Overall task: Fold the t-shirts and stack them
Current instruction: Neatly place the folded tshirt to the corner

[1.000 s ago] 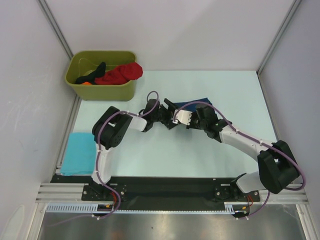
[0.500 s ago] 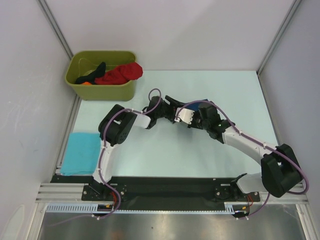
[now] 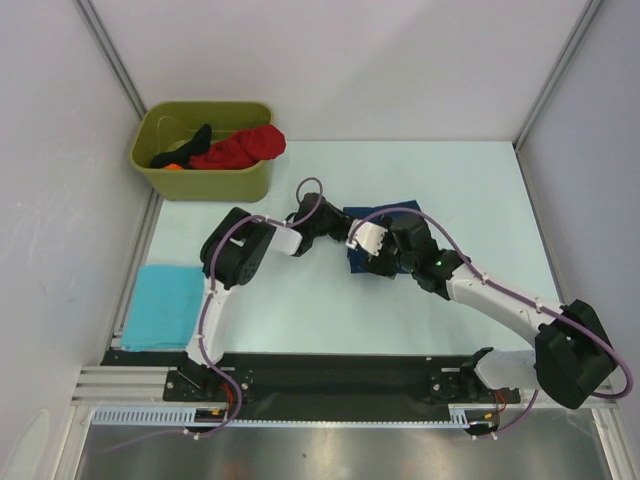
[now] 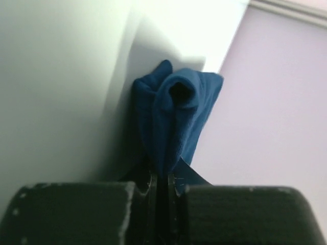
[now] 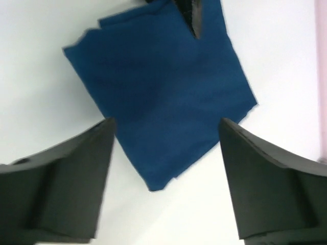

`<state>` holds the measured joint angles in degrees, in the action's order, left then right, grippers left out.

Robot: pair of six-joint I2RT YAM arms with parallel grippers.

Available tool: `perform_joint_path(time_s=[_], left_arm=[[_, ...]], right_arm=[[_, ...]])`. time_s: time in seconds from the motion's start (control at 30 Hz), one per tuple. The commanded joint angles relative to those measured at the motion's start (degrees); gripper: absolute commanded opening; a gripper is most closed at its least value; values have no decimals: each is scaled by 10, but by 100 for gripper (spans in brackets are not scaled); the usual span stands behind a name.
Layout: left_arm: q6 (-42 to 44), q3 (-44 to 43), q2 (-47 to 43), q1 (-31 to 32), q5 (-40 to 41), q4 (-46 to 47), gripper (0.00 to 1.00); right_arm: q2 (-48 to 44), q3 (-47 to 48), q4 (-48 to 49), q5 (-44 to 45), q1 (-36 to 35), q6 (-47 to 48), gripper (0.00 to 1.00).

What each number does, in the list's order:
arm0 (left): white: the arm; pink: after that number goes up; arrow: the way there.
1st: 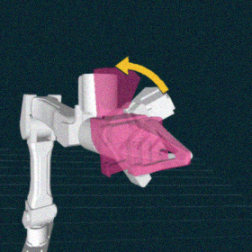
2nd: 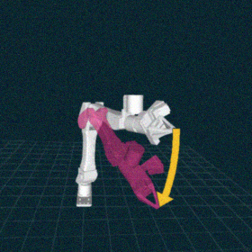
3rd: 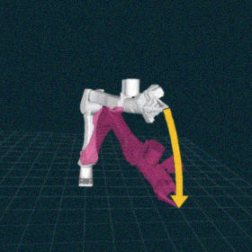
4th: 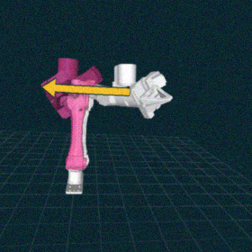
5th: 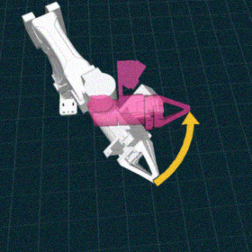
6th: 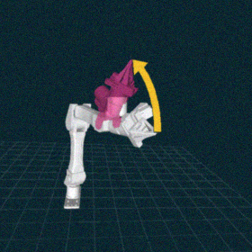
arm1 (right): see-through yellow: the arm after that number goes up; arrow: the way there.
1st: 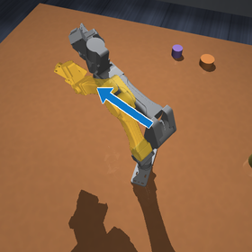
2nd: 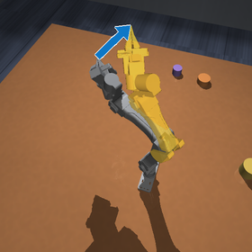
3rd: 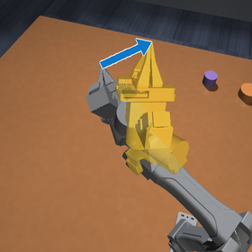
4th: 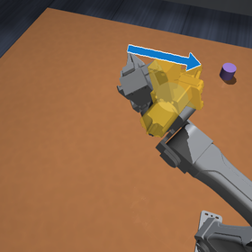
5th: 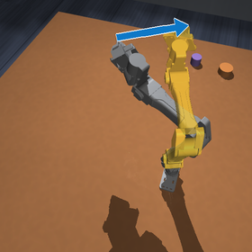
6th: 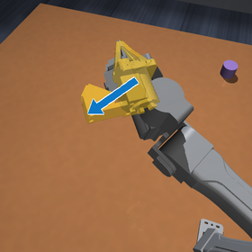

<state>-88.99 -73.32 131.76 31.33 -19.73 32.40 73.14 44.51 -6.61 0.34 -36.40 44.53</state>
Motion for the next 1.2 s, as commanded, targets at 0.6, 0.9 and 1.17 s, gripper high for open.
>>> perform_joint_path(time_s=[0.6,0.9,1.17], left_arm=[[372,182,-422,-77,188,-358,0],[373,142,-514,-191,304,-569,0],[370,58,-493,-282,352,-722,0]], right_arm=[[-104,296,-482,201,-76,-692,100],[-94,320,-473,120,-82,-644,100],[-101,261,-393,46,-77,-650,100]])
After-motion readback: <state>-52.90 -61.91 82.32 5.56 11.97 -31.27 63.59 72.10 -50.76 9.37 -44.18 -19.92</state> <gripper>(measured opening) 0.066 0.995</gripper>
